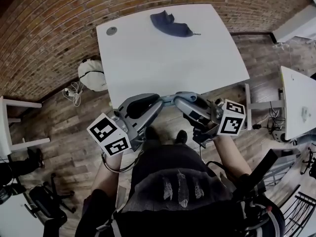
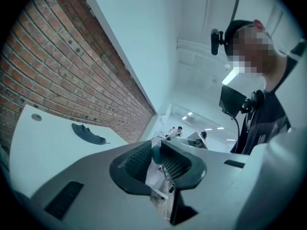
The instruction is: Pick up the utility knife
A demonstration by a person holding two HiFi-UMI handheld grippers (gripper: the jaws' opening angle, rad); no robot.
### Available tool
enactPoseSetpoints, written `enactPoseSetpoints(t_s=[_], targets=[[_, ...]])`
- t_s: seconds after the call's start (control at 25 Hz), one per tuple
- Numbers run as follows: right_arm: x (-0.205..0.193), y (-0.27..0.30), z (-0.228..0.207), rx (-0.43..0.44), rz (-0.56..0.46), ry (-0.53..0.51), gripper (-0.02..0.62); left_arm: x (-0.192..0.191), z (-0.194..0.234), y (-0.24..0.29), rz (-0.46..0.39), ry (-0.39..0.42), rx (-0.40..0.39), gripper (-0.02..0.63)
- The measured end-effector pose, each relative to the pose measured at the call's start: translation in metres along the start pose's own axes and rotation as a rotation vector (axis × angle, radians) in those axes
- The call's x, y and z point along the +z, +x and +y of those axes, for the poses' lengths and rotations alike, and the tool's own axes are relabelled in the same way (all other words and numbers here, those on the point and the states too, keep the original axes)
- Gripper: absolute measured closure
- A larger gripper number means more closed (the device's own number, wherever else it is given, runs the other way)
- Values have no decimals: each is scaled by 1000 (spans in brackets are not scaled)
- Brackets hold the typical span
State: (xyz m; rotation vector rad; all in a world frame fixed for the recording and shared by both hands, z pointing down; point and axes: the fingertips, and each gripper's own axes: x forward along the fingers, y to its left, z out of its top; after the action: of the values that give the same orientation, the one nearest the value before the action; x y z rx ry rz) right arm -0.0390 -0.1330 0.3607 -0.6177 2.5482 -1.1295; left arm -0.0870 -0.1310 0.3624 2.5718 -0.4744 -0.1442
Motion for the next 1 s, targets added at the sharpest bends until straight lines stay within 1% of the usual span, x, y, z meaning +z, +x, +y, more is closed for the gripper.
enactPoseSetpoints(t_s=[0.12,0.2,0.24,0.4,0.48,0.56,0.64,0.72,0.76,0.8,0.92,1.0], targets=[[6,-29,5,50,-10,0,525,-8,-22,21,8,-14,-22,548],[14,-61,10,94,-21,-8,525,-18,-47,46,23,-3,-32,497],[18,-76,12,110,-24,-14,525,-21,-57,58,28,1,-34,492],[27,-113,14,141,-27,-22,525,-28,-82,88,34,20,-9,495],[29,-126,13,146,-25,-27,525,-33,-91,98,48,45,8,529],[31,-139,11,148,-26,-29,525,-37,-97,106,55,65,38,529],[34,-152,5,131,-40,-22,525,-39,-98,110,43,75,88,529],[37,-162,-6,89,-58,-14,525,-37,-96,107,22,71,141,529],[38,-165,-12,60,-60,-17,525,-37,-94,103,16,68,163,555],[37,-168,-19,31,-55,-27,525,-37,-93,99,14,66,183,599],[30,-176,-31,-42,-16,-62,525,-44,-95,93,28,74,225,607],[26,-184,-33,-71,-2,-67,525,-50,-99,95,45,83,236,607]])
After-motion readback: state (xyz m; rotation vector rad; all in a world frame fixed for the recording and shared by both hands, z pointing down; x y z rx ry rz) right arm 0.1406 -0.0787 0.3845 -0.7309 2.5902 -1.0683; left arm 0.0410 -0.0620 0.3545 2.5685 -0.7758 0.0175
